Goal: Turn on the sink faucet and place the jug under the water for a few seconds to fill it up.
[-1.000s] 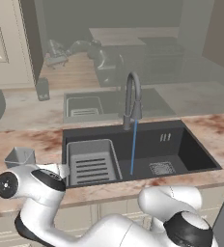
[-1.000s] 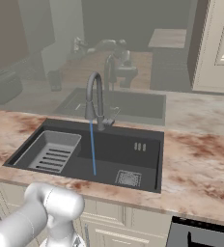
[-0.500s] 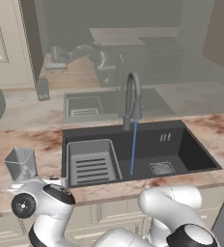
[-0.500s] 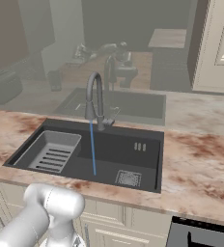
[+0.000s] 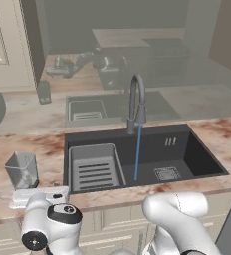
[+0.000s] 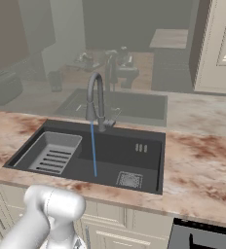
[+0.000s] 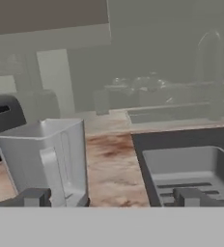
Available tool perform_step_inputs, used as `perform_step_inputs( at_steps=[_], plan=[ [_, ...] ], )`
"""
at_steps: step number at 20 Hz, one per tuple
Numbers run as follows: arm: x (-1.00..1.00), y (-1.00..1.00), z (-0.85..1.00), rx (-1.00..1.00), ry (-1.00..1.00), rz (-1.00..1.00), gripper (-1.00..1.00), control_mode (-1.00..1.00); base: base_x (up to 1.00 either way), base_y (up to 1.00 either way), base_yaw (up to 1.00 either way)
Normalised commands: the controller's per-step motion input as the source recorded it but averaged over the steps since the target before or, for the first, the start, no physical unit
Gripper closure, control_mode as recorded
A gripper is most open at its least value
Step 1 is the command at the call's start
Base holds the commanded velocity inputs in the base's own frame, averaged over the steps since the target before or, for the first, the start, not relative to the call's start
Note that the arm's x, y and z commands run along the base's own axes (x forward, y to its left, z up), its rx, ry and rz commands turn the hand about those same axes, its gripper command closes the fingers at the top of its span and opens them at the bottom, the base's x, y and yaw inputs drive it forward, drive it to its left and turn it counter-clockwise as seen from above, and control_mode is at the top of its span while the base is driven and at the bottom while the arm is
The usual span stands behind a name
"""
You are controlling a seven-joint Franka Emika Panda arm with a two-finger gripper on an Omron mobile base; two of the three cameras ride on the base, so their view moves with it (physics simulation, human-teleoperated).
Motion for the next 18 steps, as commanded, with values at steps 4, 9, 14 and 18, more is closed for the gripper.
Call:
perform_step_inputs(
  at_steps=[4, 9, 14, 18],
  plan=[
    [0.18, 0.4, 0.0, 0.0, -0.12, 0.0, -1.0, -1.0, 0.0, 0.0, 0.0],
    [0.12, 0.31, 0.0, 0.0, -0.05, 0.0, -1.0, -1.0, 0.0, 0.0, 0.0],
    [0.13, 0.32, 0.0, 0.0, 0.0, 0.0, -1.0, -1.0, 0.0, 0.0, 0.0],
    [0.15, 0.1, 0.0, 0.0, 0.0, 0.0, -1.0, -1.0, 0.0, 0.0, 0.0]
  ],
)
